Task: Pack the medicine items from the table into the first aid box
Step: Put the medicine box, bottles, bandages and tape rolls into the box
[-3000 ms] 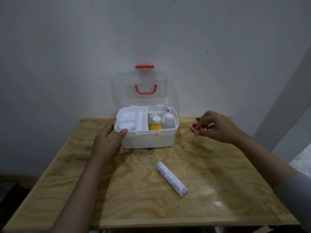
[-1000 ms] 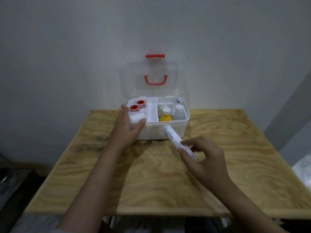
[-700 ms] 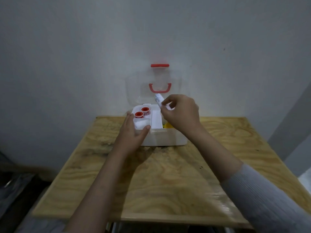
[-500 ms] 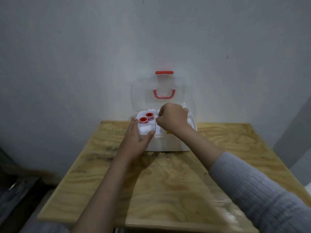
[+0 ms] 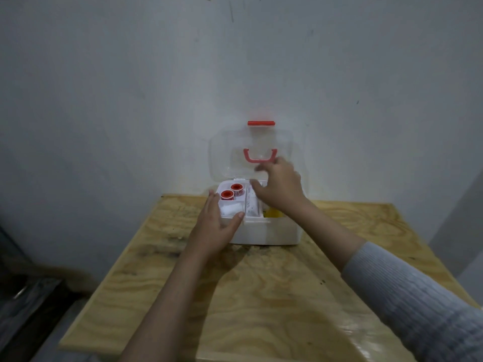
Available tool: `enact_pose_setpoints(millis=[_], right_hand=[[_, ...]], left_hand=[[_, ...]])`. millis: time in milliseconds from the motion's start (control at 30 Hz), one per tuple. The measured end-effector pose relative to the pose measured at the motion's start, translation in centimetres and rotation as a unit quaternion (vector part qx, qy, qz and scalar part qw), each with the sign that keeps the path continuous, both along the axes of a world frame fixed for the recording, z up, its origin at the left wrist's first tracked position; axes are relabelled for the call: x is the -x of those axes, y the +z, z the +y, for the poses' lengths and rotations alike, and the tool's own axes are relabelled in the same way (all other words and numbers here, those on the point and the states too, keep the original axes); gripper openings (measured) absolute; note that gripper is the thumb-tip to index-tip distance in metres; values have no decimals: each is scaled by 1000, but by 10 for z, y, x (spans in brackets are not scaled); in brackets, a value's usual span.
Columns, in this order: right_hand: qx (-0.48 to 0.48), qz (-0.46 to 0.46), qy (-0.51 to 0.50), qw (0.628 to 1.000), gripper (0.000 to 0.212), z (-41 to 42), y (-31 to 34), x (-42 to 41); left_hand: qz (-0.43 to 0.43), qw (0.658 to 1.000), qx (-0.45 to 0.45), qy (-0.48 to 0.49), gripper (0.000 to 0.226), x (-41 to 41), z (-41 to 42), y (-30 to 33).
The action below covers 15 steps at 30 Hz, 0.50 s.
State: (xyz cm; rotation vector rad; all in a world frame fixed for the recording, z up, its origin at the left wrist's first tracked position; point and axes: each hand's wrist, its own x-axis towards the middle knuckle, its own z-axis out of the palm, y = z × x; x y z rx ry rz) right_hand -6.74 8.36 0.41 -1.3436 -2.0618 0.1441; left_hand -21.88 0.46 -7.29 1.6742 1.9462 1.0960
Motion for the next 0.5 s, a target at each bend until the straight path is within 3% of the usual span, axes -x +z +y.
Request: enact_pose_setpoints(millis=[133, 333, 400, 500], right_hand=[[-88, -22, -86, 992, 69, 19, 31, -15], [10, -95, -95, 991, 78, 51, 48, -29], [-8, -44, -81, 996, 72, 46, 43, -30], [-57, 129, -58, 988, 63, 26, 29, -29]], left_hand=[[0, 1000, 13, 5, 87, -2, 1, 1], [3, 1000, 15, 6, 87, 1, 3, -1], [2, 1000, 15, 6, 88, 1, 3, -2], [-5, 1000, 17, 0, 89, 0, 2, -1]])
